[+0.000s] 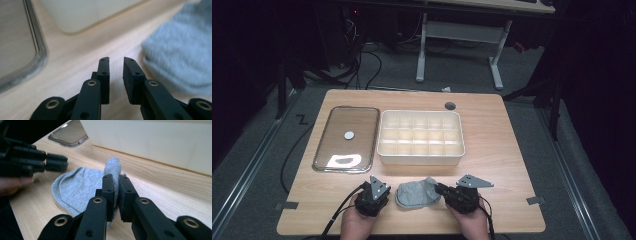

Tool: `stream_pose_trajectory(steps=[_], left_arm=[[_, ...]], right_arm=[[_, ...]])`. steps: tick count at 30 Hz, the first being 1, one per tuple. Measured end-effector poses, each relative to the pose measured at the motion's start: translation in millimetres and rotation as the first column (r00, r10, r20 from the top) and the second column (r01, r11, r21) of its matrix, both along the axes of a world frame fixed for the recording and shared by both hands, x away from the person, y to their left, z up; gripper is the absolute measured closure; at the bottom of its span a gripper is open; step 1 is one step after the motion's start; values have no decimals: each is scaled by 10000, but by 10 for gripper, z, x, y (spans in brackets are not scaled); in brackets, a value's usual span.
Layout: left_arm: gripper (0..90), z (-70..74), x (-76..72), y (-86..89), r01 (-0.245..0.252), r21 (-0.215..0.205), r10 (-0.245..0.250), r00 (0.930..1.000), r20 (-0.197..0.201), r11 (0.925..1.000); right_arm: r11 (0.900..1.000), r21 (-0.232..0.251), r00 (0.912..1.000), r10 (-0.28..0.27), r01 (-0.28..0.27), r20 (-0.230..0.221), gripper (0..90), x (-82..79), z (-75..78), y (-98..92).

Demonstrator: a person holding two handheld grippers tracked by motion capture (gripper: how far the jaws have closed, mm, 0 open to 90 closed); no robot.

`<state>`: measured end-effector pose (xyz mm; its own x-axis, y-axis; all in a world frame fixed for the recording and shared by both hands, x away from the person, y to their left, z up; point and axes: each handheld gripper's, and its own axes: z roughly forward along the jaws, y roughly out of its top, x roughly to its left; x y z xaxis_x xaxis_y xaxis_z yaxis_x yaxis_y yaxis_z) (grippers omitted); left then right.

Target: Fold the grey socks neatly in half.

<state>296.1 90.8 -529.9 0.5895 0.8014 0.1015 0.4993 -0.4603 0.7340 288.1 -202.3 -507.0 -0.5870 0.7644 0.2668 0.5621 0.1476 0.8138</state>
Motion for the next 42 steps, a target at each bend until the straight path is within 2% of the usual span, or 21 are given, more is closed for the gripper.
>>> stream_pose_trajectory(steps=[3,4,9,11,15,20,21,24,25,27,28,31,33,39,40,41,42], left_arm=[[759,-4,-26,-43,230,37,-231,9997,115,9997],[758,-8,-35,-79,450,-6,-450,9989,130,9990],[754,-32,-33,-83,652,-366,-645,9977,182,9972],[752,-38,-33,-78,677,-512,-670,9976,160,9964],[752,-34,-24,-86,864,-806,-851,9962,194,9930],[750,-32,-18,-73,923,-966,-916,9957,115,9910],[750,-32,-14,-66,919,-1003,-916,9958,72,9907],[747,-32,-9,-59,943,-1085,-947,9955,16,9896],[747,-32,-9,-59,943,-1085,-947,9955,16,9896],[747,-33,-6,-59,947,-1102,-953,9954,-2,9894],[747,-34,-4,-59,945,-1109,-954,9954,-27,9893],[747,-34,-3,-60,955,-1092,-966,9953,-44,9894],[747,-34,-4,-61,965,-1091,-974,9952,-29,9893],[749,-36,-5,-66,966,-1089,-974,9952,-21,9893],[748,-35,-9,-66,972,-1065,-979,9952,-18,9896],[746,-35,-9,-66,972,-1065,-979,9952,-18,9896],[743,-34,-16,-64,1002,-1030,-1008,9949,-8,9896]], right_arm=[[9998,-193,10000,3,-3,19,849,2,18,26],[9993,-383,10000,3,1,93,849,-1,54,52],[9905,-1368,9995,137,-98,275,847,-17,142,197],[9882,-1525,9995,170,-126,273,847,-22,152,237],[9745,-2226,9991,347,-284,244,846,-17,199,429],[9611,-2715,9983,568,-504,156,844,12,197,641],[9611,-2715,9983,568,-504,156,844,12,197,641],[9488,-3077,9969,778,-720,66,843,21,172,814],[9488,-3077,9969,778,-720,66,843,21,172,814],[9434,-3215,9962,872,-821,16,843,15,158,892],[9374,-3352,9950,998,-948,-24,843,6,149,959],[9334,-3423,9937,1115,-1077,-86,844,-3,136,1018],[9270,-3510,9910,1314,-1322,-261,844,-9,89,1094],[9205,-3549,9862,1628,-1632,-313,830,-25,11,1183],[9179,-3550,9836,1773,-1773,-328,771,-23,-21,1204],[9179,-3550,9836,1773,-1773,-328,771,-23,-21,1204],[9253,-3377,9836,1801,-1723,-83,718,-47,26,1187]])
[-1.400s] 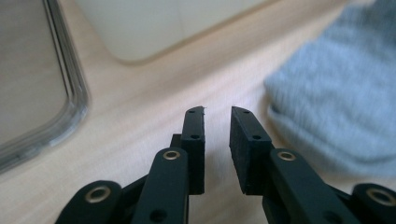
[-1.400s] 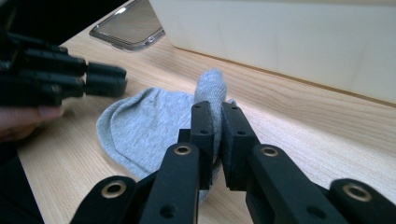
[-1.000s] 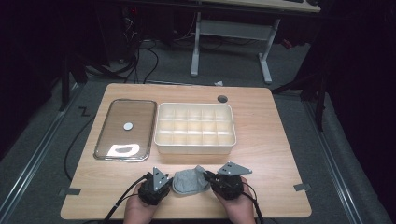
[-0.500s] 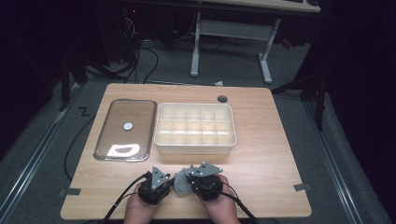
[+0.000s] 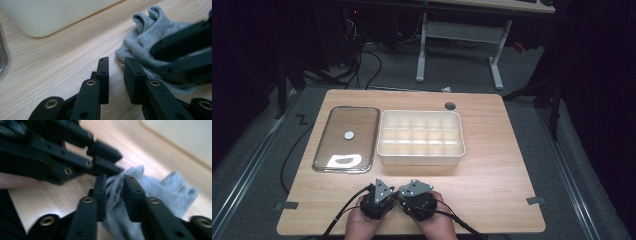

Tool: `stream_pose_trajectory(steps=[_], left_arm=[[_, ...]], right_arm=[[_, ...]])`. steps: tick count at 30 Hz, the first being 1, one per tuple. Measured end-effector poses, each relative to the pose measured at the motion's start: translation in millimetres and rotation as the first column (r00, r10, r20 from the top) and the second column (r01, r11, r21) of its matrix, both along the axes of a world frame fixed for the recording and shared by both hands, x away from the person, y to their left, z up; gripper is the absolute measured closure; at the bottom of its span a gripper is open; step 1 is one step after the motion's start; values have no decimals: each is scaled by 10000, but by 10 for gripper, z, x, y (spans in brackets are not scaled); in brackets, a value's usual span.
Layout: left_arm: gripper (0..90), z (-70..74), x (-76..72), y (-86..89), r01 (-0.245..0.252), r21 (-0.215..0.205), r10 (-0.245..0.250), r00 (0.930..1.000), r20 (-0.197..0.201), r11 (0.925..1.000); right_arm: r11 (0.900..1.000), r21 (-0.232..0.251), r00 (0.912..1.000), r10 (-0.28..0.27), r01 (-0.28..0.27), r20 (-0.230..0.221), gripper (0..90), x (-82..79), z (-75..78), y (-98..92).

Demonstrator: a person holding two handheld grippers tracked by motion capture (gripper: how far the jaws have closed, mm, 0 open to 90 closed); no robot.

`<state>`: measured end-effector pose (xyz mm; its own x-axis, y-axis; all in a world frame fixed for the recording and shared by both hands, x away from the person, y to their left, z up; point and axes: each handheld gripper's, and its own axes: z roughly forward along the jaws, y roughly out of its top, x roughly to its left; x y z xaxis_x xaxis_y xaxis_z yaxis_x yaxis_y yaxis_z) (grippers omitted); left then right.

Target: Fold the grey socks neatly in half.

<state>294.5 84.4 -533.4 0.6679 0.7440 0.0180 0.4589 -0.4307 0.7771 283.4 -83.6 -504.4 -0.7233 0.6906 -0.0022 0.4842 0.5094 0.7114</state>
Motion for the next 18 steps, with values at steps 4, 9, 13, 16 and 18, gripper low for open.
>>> stream_pose_trajectory(steps=[4,9,13,16,18], left_arm=[[740,-1,-3,-2,24,23,-24,10000,30,10000],[738,0,-2,0,33,29,-33,10000,11,10000],[735,-1,-3,-2,42,23,-43,10000,25,10000],[733,1,-2,3,66,-14,-66,10000,-4,10000],[733,0,-1,4,78,-23,-78,10000,-12,10000]], right_arm=[[9988,378,9981,-344,325,515,696,-36,131,-103],[9948,654,9950,-822,785,559,689,-74,204,-265],[9969,471,9964,-659,634,541,676,-159,135,-245],[9962,233,9960,-851,845,269,690,-152,5,-247],[9964,149,9964,-841,839,140,695,-142,-39,-252]])
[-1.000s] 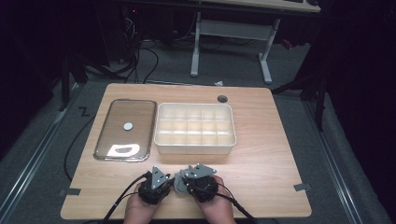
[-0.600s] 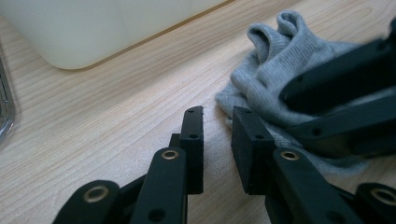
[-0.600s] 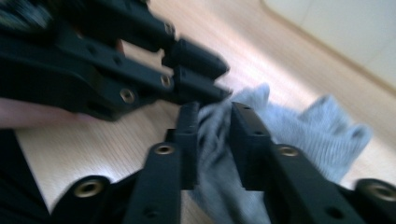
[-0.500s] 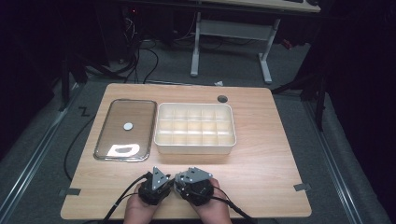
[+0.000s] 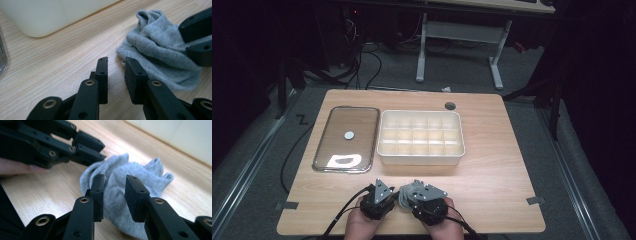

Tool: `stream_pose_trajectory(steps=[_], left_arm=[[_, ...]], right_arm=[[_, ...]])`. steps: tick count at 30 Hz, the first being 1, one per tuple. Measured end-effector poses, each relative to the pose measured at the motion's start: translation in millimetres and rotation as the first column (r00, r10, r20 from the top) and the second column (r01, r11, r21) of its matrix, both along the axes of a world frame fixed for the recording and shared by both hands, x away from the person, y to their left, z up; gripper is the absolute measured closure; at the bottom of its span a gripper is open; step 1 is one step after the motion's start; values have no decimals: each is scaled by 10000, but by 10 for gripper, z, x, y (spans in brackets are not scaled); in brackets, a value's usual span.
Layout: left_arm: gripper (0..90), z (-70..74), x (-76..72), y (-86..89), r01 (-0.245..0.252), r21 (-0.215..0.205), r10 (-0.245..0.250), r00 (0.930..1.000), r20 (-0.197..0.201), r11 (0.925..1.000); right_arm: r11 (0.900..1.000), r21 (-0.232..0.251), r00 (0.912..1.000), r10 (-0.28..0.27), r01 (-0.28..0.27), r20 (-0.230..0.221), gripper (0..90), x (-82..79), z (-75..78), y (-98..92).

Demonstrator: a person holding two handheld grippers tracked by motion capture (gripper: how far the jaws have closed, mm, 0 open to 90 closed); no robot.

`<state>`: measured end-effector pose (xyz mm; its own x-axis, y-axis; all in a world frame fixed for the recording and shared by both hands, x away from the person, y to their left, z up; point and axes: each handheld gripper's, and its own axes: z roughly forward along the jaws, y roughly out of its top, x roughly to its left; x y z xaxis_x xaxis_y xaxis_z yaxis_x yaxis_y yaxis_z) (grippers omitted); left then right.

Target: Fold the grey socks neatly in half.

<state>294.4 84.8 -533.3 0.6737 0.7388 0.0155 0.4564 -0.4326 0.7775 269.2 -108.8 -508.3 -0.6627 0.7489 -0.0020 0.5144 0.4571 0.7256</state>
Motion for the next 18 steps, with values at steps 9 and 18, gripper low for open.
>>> stream_pose_trajectory(steps=[9,18], left_arm=[[733,0,2,0,53,2,-53,10000,-22,10000],[733,-3,3,-7,112,44,-111,9999,-32,9999]], right_arm=[[9998,-163,9998,-126,124,-159,860,38,-68,22],[9996,101,9992,-251,248,308,865,65,97,23]])
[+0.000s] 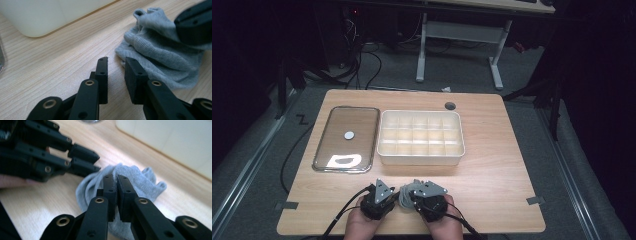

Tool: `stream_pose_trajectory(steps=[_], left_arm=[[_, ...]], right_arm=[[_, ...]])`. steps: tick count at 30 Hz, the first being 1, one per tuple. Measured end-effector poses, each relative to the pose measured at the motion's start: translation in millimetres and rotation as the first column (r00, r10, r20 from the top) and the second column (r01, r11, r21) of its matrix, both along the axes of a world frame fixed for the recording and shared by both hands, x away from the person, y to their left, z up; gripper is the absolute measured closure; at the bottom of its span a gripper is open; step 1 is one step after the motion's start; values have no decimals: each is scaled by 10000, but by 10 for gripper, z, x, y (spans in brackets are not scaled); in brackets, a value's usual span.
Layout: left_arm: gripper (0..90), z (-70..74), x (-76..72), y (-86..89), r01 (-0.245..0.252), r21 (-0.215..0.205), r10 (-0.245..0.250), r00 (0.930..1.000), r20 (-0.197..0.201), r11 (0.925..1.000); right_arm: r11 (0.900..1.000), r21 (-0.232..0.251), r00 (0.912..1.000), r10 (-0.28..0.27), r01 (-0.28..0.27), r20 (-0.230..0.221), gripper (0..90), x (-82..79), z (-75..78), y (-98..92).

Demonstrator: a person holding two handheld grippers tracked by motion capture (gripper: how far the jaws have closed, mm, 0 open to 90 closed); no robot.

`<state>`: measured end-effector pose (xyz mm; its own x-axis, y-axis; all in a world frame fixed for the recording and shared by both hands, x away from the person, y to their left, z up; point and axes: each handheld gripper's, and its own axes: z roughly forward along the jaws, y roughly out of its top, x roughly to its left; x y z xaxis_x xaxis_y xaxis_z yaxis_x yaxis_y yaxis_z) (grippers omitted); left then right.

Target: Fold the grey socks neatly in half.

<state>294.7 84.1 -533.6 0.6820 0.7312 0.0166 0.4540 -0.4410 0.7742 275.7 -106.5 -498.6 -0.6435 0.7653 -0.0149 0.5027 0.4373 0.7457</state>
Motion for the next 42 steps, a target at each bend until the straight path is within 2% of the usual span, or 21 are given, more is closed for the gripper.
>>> stream_pose_trajectory(steps=[5,13,17,18,20,24,27,28,30,35,39,40,42], left_arm=[[733,0,3,0,43,6,-43,10000,-47,10000],[736,-2,9,0,63,7,-63,9999,-112,10000],[741,-2,16,3,31,-3,-31,9998,-189,10000],[746,-2,20,8,38,-23,-38,9997,-232,10000],[749,-3,22,8,-3,-73,1,9997,-245,10000],[753,-2,18,12,-14,-40,13,9997,-244,10000],[757,-2,25,22,-20,-107,17,9995,-319,9999],[757,-3,28,25,-44,-151,39,9994,-341,9999],[761,-3,24,24,-65,-112,62,9995,-317,9999],[770,-4,27,27,-92,-150,87,9994,-332,9998],[769,-3,34,40,-168,-254,157,9990,-410,9995],[765,1,34,65,-287,-557,266,9989,-387,9980],[765,5,32,83,-288,-696,264,9990,-349,9972]], right_arm=[[9988,-386,9995,282,-287,-131,865,82,-28,114],[9982,-337,9975,486,-503,-507,864,164,-113,187],[9975,-285,9964,622,-639,-575,865,149,-131,196],[9967,-42,9954,813,-816,-516,865,115,-108,196],[9958,-10,9944,918,-919,-527,864,76,-100,205],[9953,165,9935,965,-957,-602,864,32,-124,193],[9952,79,9941,976,-973,-470,864,-11,-104,197],[9956,211,9932,928,-916,-696,863,5,-148,178],[9946,356,9929,994,-972,-660,863,-14,-155,173],[9921,334,9901,1231,-1211,-678,862,-37,-182,210],[9911,119,9890,1330,-1325,-651,862,-56,-227,240],[9907,60,9890,1358,-1357,-580,862,-63,-234,249],[9906,17,9891,1364,-1365,-549,863,-66,-236,250]])
